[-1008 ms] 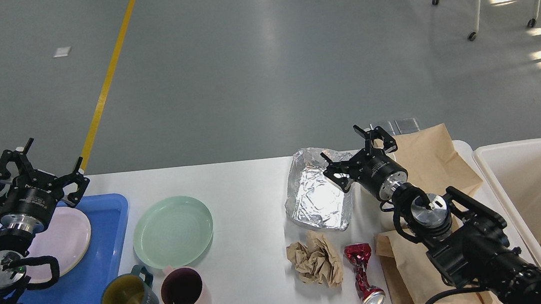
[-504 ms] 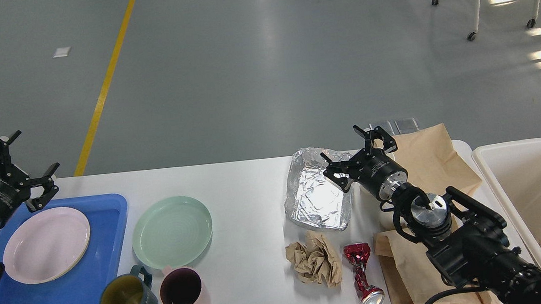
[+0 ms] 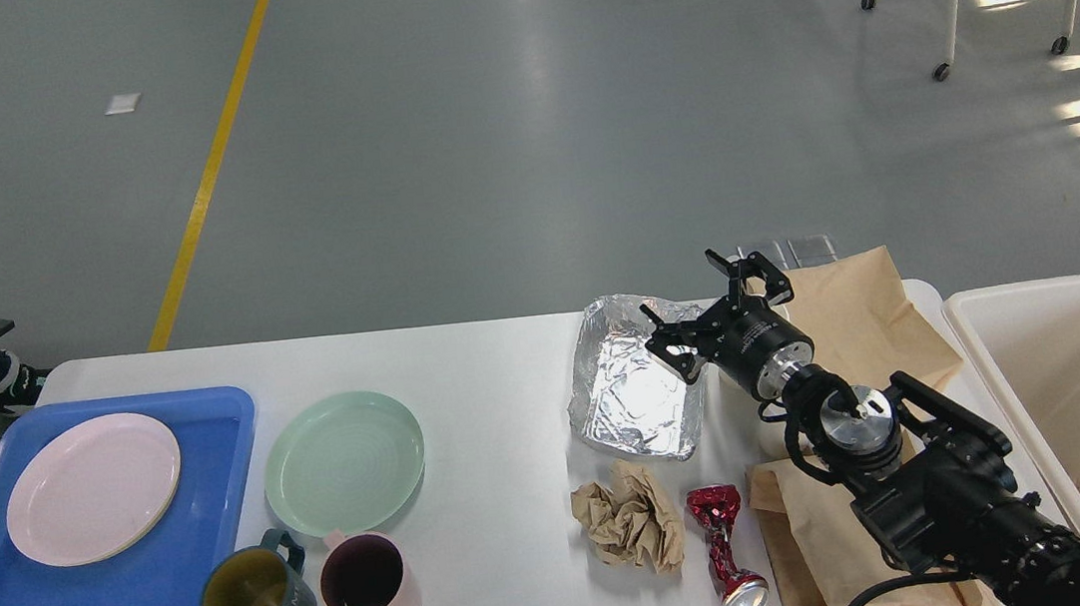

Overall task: Tidy desktop
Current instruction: 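Raise the left gripper up and away from the blue tray, then reach the left gripper down and grasp the olive-green mug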

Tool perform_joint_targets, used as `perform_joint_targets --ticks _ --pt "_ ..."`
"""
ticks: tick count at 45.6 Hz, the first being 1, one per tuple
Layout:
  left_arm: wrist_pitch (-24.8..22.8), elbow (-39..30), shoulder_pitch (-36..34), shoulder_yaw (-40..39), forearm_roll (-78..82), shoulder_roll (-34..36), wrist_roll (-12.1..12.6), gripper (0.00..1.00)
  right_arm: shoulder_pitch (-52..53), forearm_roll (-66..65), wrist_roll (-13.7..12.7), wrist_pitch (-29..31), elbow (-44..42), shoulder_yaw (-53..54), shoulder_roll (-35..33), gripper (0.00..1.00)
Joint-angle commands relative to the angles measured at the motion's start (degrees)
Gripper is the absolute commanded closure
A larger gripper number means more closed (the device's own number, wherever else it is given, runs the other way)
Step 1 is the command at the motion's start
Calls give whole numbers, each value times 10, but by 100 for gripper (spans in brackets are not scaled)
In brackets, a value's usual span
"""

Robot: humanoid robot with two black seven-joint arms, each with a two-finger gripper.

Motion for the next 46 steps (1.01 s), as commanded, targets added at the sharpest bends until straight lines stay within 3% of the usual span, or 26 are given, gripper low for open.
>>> perform_joint_targets --ticks 1,10,14,18,24,46 --pt "-32 -1 -64 125 0 0 -1 3 0 0 0 0 0 0 0 0" --pt "-202 -3 -169 341 4 -2 2 3 1 0 0 0 0 0 0 0" --pt "-202 -8 -249 473 21 -4 11 4 0 0 0 0 0 0 0 0" --pt "-202 -11 -301 541 26 -26 11 4 1 0 0 0 0 0 0 0" --pt "-202 -15 -317 609 45 -103 16 4 0 0 0 0 0 0 0 0" --pt "-202 -178 -382 699 203 -254 21 4 0 0 0 0 0 0 0 0"
